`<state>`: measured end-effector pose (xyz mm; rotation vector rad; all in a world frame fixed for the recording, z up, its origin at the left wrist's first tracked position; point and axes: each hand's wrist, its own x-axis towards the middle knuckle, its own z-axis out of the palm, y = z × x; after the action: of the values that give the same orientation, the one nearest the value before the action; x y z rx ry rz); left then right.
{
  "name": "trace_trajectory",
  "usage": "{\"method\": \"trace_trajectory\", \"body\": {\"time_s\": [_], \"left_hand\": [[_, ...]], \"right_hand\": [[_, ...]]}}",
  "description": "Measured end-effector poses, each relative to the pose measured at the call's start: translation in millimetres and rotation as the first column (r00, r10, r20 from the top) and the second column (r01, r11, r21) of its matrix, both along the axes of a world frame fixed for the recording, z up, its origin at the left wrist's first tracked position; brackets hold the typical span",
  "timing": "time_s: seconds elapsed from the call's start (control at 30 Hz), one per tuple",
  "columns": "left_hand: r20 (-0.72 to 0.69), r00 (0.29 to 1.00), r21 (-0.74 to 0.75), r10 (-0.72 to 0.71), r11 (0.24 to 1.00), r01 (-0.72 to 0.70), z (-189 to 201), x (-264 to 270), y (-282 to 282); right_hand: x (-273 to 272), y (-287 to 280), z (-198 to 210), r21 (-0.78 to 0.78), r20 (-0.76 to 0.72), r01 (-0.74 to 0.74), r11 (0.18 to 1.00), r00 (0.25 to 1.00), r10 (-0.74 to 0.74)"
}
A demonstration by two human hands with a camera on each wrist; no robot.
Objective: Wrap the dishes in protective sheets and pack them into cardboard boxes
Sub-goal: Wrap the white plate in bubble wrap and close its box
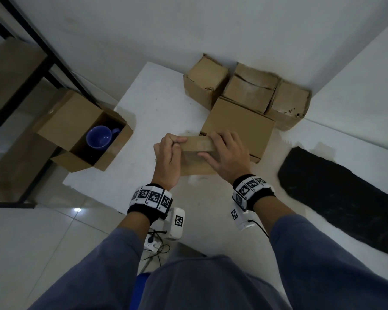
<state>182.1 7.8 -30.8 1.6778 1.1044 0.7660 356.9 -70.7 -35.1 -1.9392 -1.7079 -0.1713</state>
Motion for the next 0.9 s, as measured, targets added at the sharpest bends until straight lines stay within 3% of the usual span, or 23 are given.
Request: {"method": "trace_trajectory", "body": {"time_s": [0.3,0.47,0.63,0.77,0.9], "left_hand": [[0.001,1.0,-0.023,-0.009,1.0,0.009,1,-4,-3],[0.011,1.0,-0.01,-0.005,1.0,0.005,-2,-4,-4],[0.069,0.998,-0.078,-0.003,0.997,0.008,0,-10,-11],[-0.024,0.998,-0.103,-0.065,0.993,0.062,5,-24,-22],[-0.115,0.984,0.027,-0.133,0.99,0.137,6,-44,-40]], "right_hand": [[-3,3,4,0.001,-0.089,-0.022,1.0,0.996,0.022],[0,2,5,-0.054,-0.076,-0.102,0.993,0.992,0.098],[4,-5,8,-0.094,-0.167,-0.151,0.984,0.977,0.134],[5,-18,6,-0.097,-0.213,-0.183,0.978,0.964,0.159],[6,-35,8,-0.103,-0.202,-0.253,0.962,0.952,0.229]]}}
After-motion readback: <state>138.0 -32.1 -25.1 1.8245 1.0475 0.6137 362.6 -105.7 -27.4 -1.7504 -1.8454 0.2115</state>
